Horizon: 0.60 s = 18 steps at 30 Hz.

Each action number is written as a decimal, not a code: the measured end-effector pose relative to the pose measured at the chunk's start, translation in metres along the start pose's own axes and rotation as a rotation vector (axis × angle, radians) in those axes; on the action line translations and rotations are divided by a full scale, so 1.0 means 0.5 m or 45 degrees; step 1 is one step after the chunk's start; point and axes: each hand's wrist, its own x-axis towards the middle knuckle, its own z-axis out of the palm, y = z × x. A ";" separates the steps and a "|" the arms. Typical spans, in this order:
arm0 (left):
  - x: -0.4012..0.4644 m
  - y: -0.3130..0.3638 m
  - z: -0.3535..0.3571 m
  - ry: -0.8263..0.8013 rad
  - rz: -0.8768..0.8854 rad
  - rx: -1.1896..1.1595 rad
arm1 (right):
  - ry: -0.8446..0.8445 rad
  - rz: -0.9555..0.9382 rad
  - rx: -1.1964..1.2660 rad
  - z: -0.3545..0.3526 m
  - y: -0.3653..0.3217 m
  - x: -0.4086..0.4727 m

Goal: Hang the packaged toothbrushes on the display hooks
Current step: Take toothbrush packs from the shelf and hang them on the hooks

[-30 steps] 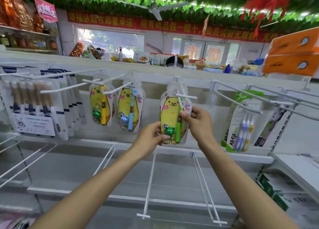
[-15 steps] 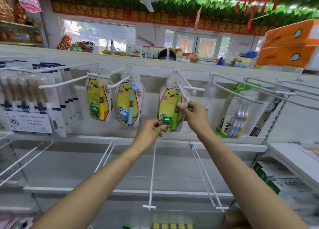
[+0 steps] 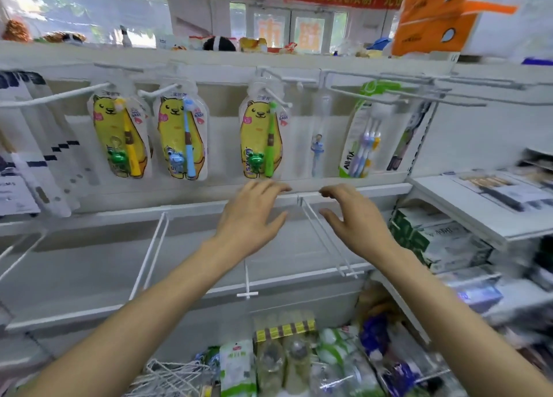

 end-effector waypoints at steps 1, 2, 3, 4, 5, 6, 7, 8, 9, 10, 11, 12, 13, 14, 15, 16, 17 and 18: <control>0.001 0.020 0.005 -0.001 0.067 0.009 | -0.005 0.006 -0.047 -0.012 0.005 -0.025; 0.003 0.042 0.011 -0.001 0.129 0.016 | -0.002 0.014 -0.084 -0.023 0.012 -0.049; 0.005 0.064 0.018 -0.002 0.186 0.024 | 0.008 0.023 -0.113 -0.035 0.019 -0.072; 0.006 0.088 0.025 -0.002 0.240 0.033 | 0.023 0.036 -0.137 -0.048 0.027 -0.094; 0.008 0.113 0.033 -0.003 0.283 0.039 | 0.041 0.050 -0.159 -0.062 0.037 -0.116; 0.010 0.139 0.040 -0.008 0.314 0.045 | 0.058 0.067 -0.178 -0.078 0.048 -0.138; 0.013 0.166 0.048 -0.012 0.338 0.049 | 0.071 0.089 -0.194 -0.094 0.059 -0.161; 0.015 0.191 0.056 -0.014 0.358 0.054 | 0.081 0.109 -0.204 -0.111 0.071 -0.181; 0.018 0.219 0.063 -0.012 0.376 0.059 | 0.087 0.127 -0.216 -0.129 0.085 -0.201; 0.022 0.247 0.071 -0.011 0.396 0.060 | 0.088 0.146 -0.231 -0.148 0.101 -0.221; 0.025 0.276 0.080 -0.007 0.417 0.057 | 0.086 0.164 -0.245 -0.168 0.118 -0.241; 0.028 0.305 0.088 -0.006 0.433 0.046 | 0.088 0.182 -0.255 -0.187 0.137 -0.261; 0.032 0.337 0.098 -0.008 0.445 0.028 | 0.097 0.202 -0.264 -0.208 0.158 -0.283; 0.036 0.371 0.108 -0.011 0.455 0.009 | 0.107 0.223 -0.273 -0.230 0.181 -0.306; 0.040 0.405 0.119 -0.019 0.465 -0.006 | 0.113 0.246 -0.285 -0.252 0.204 -0.330; 0.044 0.440 0.132 -0.029 0.477 -0.014 | 0.115 0.265 -0.300 -0.274 0.228 -0.354; 0.048 0.475 0.146 -0.036 0.491 -0.019 | 0.116 0.279 -0.315 -0.297 0.254 -0.378; 0.053 0.511 0.161 -0.042 0.500 -0.022 | 0.114 0.293 -0.326 -0.320 0.281 -0.402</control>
